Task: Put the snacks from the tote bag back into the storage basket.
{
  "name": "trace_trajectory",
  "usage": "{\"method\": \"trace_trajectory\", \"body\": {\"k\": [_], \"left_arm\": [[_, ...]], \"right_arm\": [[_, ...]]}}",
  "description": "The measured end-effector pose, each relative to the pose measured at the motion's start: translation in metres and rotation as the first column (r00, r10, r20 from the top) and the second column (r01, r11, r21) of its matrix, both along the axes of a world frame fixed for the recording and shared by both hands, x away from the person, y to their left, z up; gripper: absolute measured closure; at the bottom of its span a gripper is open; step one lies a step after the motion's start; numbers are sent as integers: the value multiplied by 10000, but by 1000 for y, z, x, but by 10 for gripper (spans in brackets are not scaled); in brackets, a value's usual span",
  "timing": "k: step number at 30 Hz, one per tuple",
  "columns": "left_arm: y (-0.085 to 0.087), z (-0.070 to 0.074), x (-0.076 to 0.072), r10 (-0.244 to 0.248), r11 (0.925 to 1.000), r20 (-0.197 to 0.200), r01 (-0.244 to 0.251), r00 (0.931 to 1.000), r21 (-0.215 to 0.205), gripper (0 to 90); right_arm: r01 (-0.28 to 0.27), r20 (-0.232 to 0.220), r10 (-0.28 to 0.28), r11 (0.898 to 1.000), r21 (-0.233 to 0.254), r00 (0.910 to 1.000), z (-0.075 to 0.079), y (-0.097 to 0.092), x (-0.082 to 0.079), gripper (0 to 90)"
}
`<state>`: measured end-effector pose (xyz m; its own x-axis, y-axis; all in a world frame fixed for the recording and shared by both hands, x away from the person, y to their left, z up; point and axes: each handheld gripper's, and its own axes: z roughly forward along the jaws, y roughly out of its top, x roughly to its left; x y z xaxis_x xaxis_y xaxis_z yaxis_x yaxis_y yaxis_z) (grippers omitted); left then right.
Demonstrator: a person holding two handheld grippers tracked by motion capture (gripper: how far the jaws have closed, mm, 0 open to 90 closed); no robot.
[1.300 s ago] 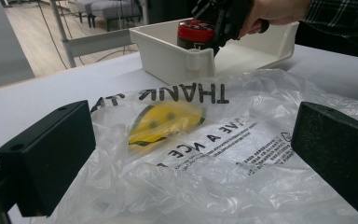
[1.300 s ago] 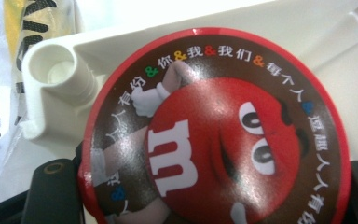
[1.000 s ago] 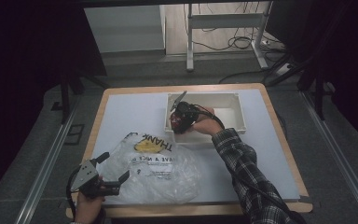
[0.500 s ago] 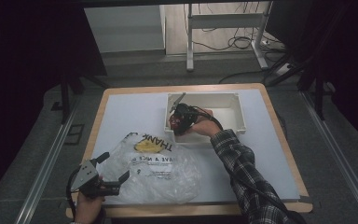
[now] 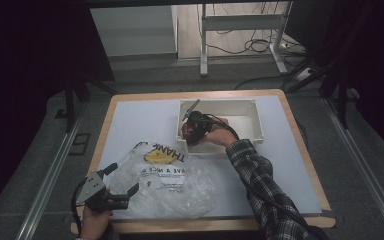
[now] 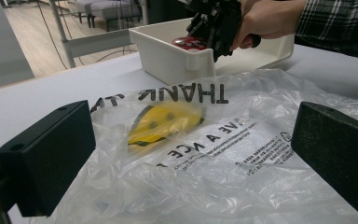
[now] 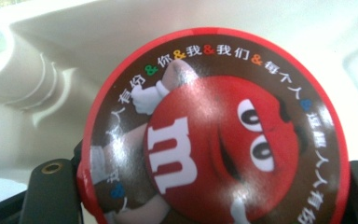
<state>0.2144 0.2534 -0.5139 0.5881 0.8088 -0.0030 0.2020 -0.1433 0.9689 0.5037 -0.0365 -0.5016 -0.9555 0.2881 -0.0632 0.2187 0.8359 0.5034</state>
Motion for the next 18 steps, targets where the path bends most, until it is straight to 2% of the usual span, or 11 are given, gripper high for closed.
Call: {"method": "trace_trajectory", "body": {"k": [6, 18], "left_arm": [[0, 0, 0, -2, 10000, 0, 2, 10000, 14, 0], [0, 0, 0, 9, 10000, -6, -9, 10000, 20, 0]], "right_arm": [[15, 58, -17, 9993, 376, 10000, 4, 0, 0, 211], [-64, 105, 59, 9989, 457, 9999, 10, -3, -3, 147]]}}
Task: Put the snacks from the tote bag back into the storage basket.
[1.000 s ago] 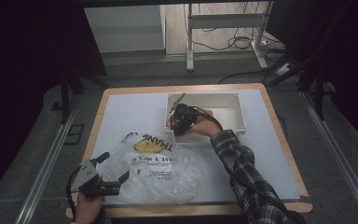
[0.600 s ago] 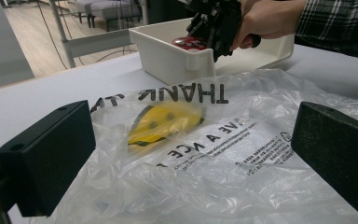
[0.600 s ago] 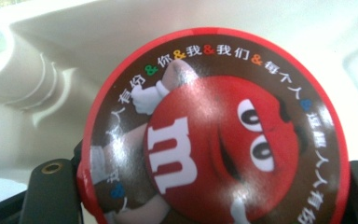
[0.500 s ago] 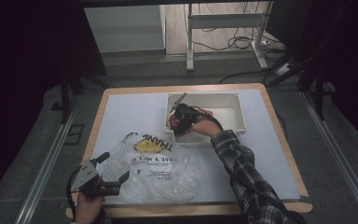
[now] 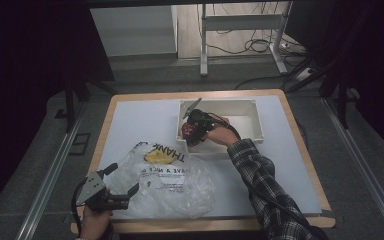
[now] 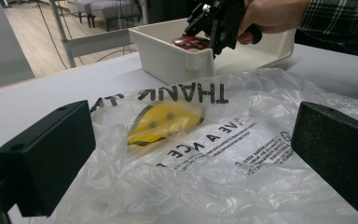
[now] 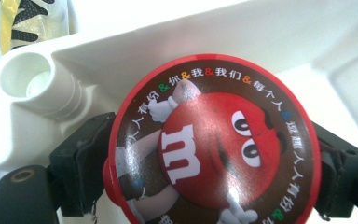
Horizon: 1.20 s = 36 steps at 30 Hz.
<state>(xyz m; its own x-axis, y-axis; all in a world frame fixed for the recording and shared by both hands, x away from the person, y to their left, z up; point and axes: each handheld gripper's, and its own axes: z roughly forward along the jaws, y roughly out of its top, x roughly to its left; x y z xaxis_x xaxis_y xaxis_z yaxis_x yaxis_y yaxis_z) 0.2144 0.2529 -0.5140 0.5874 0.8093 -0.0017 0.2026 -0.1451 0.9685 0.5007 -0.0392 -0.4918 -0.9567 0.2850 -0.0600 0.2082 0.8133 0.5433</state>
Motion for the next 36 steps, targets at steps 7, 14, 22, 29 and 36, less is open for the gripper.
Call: {"method": "trace_trajectory", "body": {"k": [7, 14, 22, 29, 36], "left_arm": [[0, 0, 0, 12, 10000, 0, -12, 10000, -14, 0], [0, 0, 0, 18, 10000, -3, -18, 10000, -16, 0], [0, 0, 0, 27, 10000, -10, -27, 10000, -4, 0], [0, 0, 0, 30, 10000, -9, -30, 10000, -6, 0], [0, 0, 0, 29, 10000, -11, -29, 10000, -7, 0]], "right_arm": [[80, 87, -81, 9999, 72, 9999, 1, -3, -1, 118], [165, 98, -167, 9996, 239, 9998, 4, -7, -2, 98], [106, 257, -118, 9990, 438, 9996, 7, -11, -6, 72], [70, 481, -93, 9988, 477, 9988, 10, -13, -10, 69], [153, 503, -183, 9981, 594, 9986, 12, -18, -13, 68]]}}
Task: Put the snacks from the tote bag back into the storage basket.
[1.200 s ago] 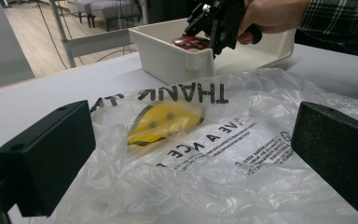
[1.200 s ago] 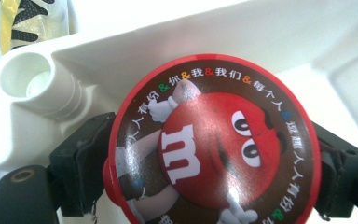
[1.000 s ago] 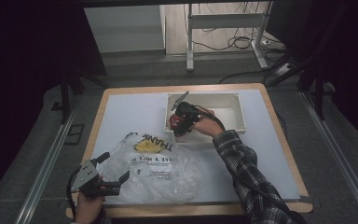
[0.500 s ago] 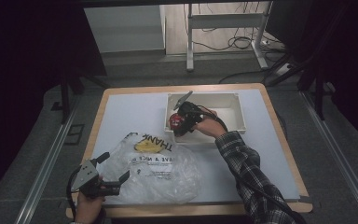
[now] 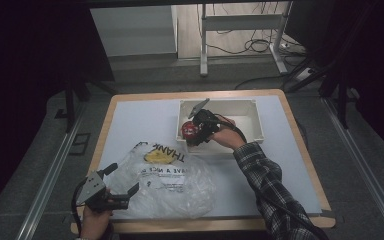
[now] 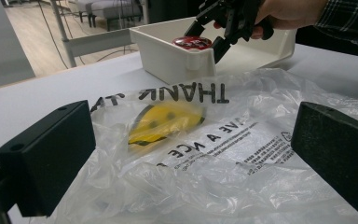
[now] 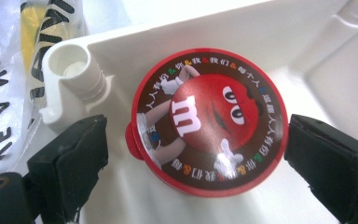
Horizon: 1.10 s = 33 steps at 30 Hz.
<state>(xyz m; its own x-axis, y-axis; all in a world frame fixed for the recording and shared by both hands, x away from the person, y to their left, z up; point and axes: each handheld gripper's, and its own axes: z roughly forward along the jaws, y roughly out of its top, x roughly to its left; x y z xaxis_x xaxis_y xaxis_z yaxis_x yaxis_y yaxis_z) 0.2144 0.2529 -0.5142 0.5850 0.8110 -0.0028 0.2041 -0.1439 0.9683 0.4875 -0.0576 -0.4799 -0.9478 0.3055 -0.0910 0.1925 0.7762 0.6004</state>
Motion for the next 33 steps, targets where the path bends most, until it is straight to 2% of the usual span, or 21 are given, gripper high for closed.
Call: {"method": "trace_trajectory", "body": {"k": [17, 33], "left_arm": [[-1, 0, 0, 1, 10000, -16, -1, 10000, 18, 0], [-1, -1, 0, 5, 10000, -37, -5, 10000, 1, 0]], "right_arm": [[267, 37, -269, 9989, 392, 9996, 3, -18, -8, 64], [260, 195, -275, 9973, 691, 9994, 5, -28, -21, 64]]}}
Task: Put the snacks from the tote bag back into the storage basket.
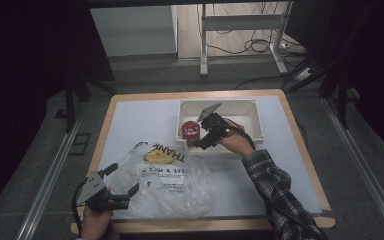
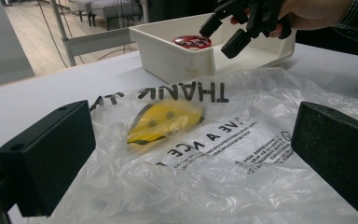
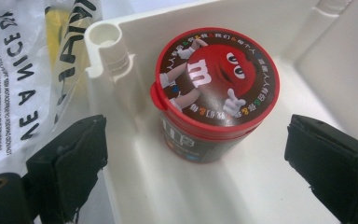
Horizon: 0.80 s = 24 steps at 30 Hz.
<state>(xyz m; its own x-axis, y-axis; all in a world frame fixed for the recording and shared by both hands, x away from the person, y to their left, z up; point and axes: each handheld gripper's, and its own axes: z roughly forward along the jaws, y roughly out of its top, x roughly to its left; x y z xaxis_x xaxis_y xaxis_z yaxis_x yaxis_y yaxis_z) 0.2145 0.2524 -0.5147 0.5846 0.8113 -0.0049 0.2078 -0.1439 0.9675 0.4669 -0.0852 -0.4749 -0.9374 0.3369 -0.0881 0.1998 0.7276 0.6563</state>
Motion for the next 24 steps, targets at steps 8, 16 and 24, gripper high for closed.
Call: {"method": "trace_trajectory", "body": {"k": [8, 16, 24], "left_arm": [[0, 0, 0, 3, 10000, -17, -3, 10000, 3, 0], [0, 0, 0, -1, 10000, -25, 1, 10000, 24, 0], [0, 0, 0, 7, 10000, -19, -7, 10000, 18, 0]], "right_arm": [[-18, 35, 18, 9998, 196, 10000, -1, -4, -6, 64], [10, 42, -12, 9994, 340, 10000, -2, -8, -11, 64], [-8, 20, 7, 9988, 484, 10000, -3, -11, -19, 64]]}}
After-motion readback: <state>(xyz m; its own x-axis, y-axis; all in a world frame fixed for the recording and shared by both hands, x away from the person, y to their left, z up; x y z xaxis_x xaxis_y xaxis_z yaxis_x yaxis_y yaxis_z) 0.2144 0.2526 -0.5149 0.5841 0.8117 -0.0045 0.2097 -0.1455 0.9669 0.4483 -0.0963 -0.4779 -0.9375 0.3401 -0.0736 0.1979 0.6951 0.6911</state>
